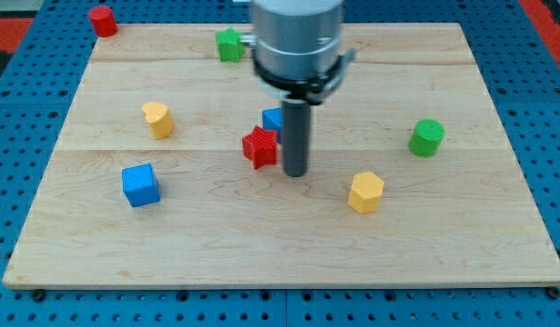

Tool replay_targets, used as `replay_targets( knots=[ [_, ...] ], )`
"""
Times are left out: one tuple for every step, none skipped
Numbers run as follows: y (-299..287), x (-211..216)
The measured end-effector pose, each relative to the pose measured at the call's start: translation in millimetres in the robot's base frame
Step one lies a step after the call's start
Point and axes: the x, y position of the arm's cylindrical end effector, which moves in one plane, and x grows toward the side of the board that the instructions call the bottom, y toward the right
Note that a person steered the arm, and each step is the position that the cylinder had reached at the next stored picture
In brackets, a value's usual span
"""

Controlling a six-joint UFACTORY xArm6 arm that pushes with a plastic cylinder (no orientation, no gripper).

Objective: Slide the red star horizontally to green star

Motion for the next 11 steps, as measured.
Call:
replay_targets(
  knots=[
    [-25, -7],
    [-84, -18],
    [-109, -41],
    [-95, -71],
    [-96, -100],
    [-112, -126],
    [-144, -139],
    [-178, -151],
    [-189, -170],
    [-189, -194],
    [-189, -215]
  ],
)
